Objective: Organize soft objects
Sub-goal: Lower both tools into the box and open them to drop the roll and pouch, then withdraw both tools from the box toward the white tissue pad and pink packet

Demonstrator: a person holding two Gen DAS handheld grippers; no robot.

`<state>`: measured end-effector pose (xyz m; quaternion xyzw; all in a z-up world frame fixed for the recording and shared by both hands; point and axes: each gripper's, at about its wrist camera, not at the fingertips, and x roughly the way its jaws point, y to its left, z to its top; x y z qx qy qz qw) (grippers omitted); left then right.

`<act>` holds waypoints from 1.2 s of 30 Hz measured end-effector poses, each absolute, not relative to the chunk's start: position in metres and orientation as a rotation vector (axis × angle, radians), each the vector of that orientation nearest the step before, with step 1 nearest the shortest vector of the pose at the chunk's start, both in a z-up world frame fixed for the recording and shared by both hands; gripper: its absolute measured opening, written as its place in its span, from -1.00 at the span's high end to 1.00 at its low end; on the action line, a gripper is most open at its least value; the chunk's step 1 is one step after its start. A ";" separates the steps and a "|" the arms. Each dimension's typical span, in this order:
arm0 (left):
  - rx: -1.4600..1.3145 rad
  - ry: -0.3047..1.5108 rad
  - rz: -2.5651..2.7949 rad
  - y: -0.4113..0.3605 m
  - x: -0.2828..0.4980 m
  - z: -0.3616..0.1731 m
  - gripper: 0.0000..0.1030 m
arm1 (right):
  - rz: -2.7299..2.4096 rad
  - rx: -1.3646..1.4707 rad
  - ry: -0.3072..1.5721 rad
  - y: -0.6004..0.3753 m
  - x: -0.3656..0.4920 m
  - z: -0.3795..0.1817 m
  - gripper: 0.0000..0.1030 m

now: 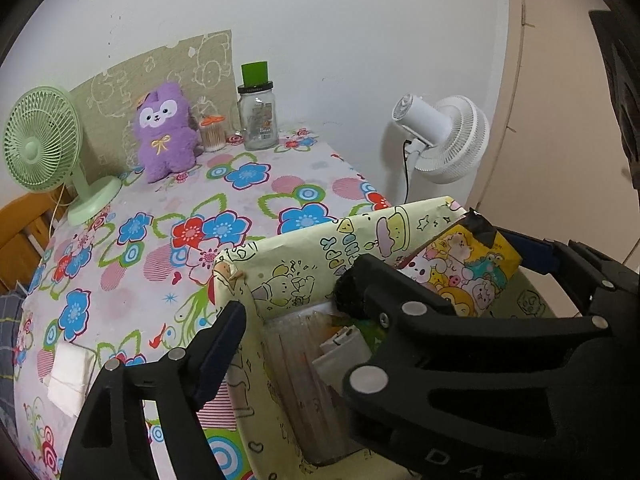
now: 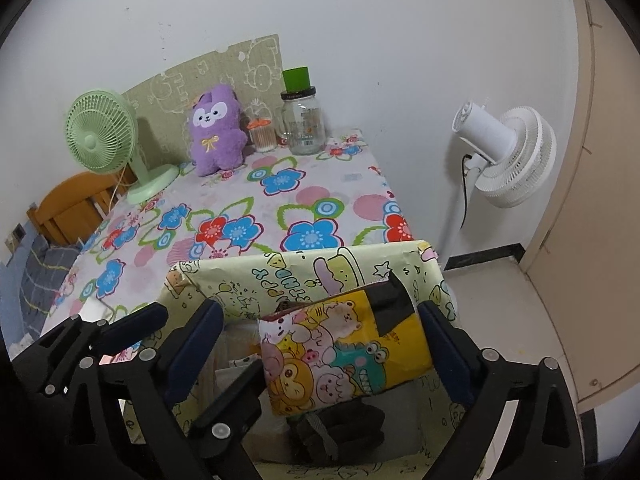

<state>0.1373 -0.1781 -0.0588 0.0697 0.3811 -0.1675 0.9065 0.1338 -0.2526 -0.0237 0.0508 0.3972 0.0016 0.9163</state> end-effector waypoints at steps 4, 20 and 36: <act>0.141 0.761 -0.348 -0.173 0.129 -0.054 -0.69 | -0.006 0.094 0.799 -0.249 0.125 -0.018 -0.91; 0.131 0.681 -0.322 -0.144 0.100 -0.028 -0.74 | -0.015 0.077 0.744 -0.220 0.099 0.005 -0.91; 0.121 0.603 -0.315 -0.121 0.062 0.002 -0.74 | -0.027 0.073 0.671 -0.198 0.061 0.041 -0.91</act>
